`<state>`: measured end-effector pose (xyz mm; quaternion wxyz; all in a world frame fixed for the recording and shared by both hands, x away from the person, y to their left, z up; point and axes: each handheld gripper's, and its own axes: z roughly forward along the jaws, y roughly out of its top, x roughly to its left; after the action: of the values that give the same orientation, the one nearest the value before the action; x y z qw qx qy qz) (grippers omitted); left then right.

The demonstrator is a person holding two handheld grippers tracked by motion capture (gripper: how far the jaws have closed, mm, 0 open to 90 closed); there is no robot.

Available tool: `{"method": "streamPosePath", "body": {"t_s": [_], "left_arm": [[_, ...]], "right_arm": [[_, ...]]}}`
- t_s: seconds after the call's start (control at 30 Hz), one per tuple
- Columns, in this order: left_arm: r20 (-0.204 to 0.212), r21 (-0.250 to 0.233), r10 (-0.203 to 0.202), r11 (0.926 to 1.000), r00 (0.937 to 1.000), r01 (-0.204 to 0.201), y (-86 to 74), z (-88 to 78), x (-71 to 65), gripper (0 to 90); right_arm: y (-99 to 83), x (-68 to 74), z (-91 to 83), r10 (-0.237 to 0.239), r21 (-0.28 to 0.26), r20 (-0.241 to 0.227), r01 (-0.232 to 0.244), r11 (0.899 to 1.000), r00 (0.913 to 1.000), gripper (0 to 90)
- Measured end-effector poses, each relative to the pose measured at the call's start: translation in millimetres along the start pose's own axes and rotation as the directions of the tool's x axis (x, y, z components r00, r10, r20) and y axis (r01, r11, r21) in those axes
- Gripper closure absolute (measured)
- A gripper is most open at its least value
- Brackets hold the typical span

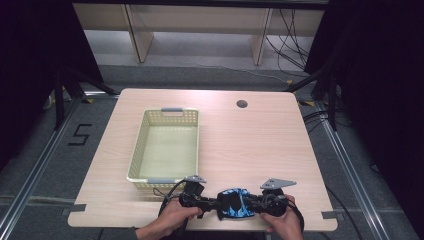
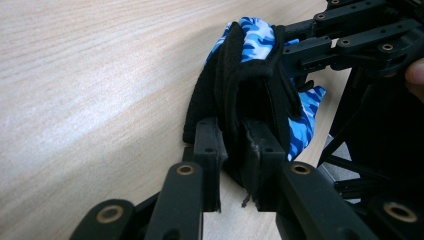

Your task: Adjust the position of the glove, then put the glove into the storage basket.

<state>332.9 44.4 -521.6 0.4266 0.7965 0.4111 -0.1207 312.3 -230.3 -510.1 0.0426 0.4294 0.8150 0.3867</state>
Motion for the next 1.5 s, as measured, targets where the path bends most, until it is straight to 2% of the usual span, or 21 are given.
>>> {"method": "streamPosePath", "body": {"t_s": [0.2,0.5,0.53,0.6,0.7,0.73,0.87,0.9,0.93,1.0,1.03,1.07,1.1,1.17,1.23,1.27,1.3,1.33,1.4,1.43,1.5], "left_arm": [[0.033,-0.046,0.029,0.9985,0.9990,-0.028,-0.2,0.8,2.6,82.0],[0.002,-0.074,0.108,0.9915,0.9942,-0.107,1.4,-8.3,-4.7,84.0],[0.020,-0.071,0.117,0.9908,0.9930,-0.115,1.7,-9.4,-4.5,84.0],[0.009,-0.077,0.125,0.9893,0.9921,-0.124,0.8,-11.3,-6.4,84.0],[0.002,-0.088,0.140,0.9863,0.9902,-0.139,-0.7,-18.6,-9.0,84.0],[0.013,-0.091,0.146,0.9853,0.9892,-0.144,-1.3,-22.3,-9.4,83.9],[0.005,-0.101,0.183,0.9782,0.9831,-0.181,-4.3,-35.9,-13.2,83.8],[0.008,-0.104,0.194,0.9760,0.9810,-0.192,-5.2,-39.4,-12.9,83.7],[0.005,-0.105,0.201,0.9742,0.9796,-0.199,-6.1,-42.2,-12.9,83.7],[-0.005,-0.113,0.208,0.9718,0.9782,-0.207,-7.9,-47.2,-12.9,83.7],[0.005,-0.110,0.200,0.9739,0.9798,-0.198,-8.5,-50.2,-12.2,83.7],[0.002,-0.110,0.205,0.9728,0.9787,-0.204,-9.3,-53.7,-10.5,83.7],[0.001,-0.118,0.200,0.9730,0.9798,-0.199,-10.1,-55.1,-10.0,83.7],[-0.008,-0.120,0.197,0.9731,0.9804,-0.196,-11.4,-59.9,-9.2,83.7],[0.000,-0.121,0.209,0.9708,0.9779,-0.207,-12.2,-65.4,-8.4,83.6],[-0.005,-0.135,0.197,0.9714,0.9805,-0.196,-13.0,-67.3,-9.1,83.6],[0.003,-0.141,0.200,0.9700,0.9797,-0.198,-13.1,-70.0,-8.9,83.5],[0.012,-0.139,0.198,0.9709,0.9801,-0.195,-13.7,-73.5,-8.5,83.5],[0.016,-0.129,0.206,0.9708,0.9785,-0.202,-15.4,-79.4,-8.3,83.5],[0.008,-0.134,0.211,0.9689,0.9775,-0.208,-16.5,-81.6,-8.4,83.4],[0.002,-0.145,0.205,0.9684,0.9787,-0.203,-17.8,-85.8,-8.0,83.2]], "right_arm": [[-0.4,0.0,-0.4,0.005,0.000,-0.011,-0.005,1.000,0.9999,77.4],[0.6,5.2,-7.9,0.015,-0.049,-0.033,-0.017,0.999,0.9993,78.4],[0.6,6.9,-9.8,0.024,-0.044,-0.035,-0.026,0.999,0.9991,78.5],[0.2,8.9,-12.1,0.029,-0.071,-0.062,-0.034,0.997,0.9976,78.5],[1.3,14.3,-19.1,0.018,-0.099,-0.064,-0.024,0.995,0.9978,78.6],[1.7,19.6,-21.6,0.041,-0.087,-0.073,-0.048,0.995,0.9964,78.6],[4.9,27.4,-21.8,-0.002,-0.119,-0.096,-0.009,0.993,0.9954,78.6],[5.4,31.6,-21.3,0.023,-0.113,-0.119,-0.037,0.993,0.9926,78.6],[6.3,31.6,-21.1,0.001,-0.118,-0.118,-0.015,0.993,0.9930,78.6],[7.4,38.1,-22.3,0.046,-0.096,-0.143,-0.060,0.994,0.9886,78.7],[8.4,38.3,-21.9,0.010,-0.113,-0.144,-0.027,0.993,0.9896,78.7],[9.1,43.3,-22.1,0.036,-0.105,-0.157,-0.053,0.993,0.9869,78.8],[10.6,42.8,-21.1,-0.021,-0.131,-0.144,0.002,0.991,0.9894,78.8],[12.6,48.6,-19.3,-0.018,-0.135,-0.158,-0.003,0.991,0.9874,78.8],[16.2,50.3,-18.8,-0.064,-0.141,-0.141,0.044,0.989,0.9880,78.9],[16.9,53.8,-19.0,-0.036,-0.131,-0.158,0.015,0.991,0.9868,78.9],[19.3,53.8,-19.8,-0.062,-0.134,-0.154,0.041,0.990,0.9862,78.9],[20.8,58.1,-21.8,-0.036,-0.125,-0.158,0.016,0.992,0.9868,78.9],[25.0,59.9,-21.7,-0.075,-0.141,-0.162,0.052,0.989,0.9840,78.9],[26.3,65.2,-22.6,-0.059,-0.128,-0.166,0.038,0.991,0.9843,78.9],[27.9,68.1,-20.6,-0.083,-0.139,-0.164,0.060,0.988,0.9831,78.9]]}}
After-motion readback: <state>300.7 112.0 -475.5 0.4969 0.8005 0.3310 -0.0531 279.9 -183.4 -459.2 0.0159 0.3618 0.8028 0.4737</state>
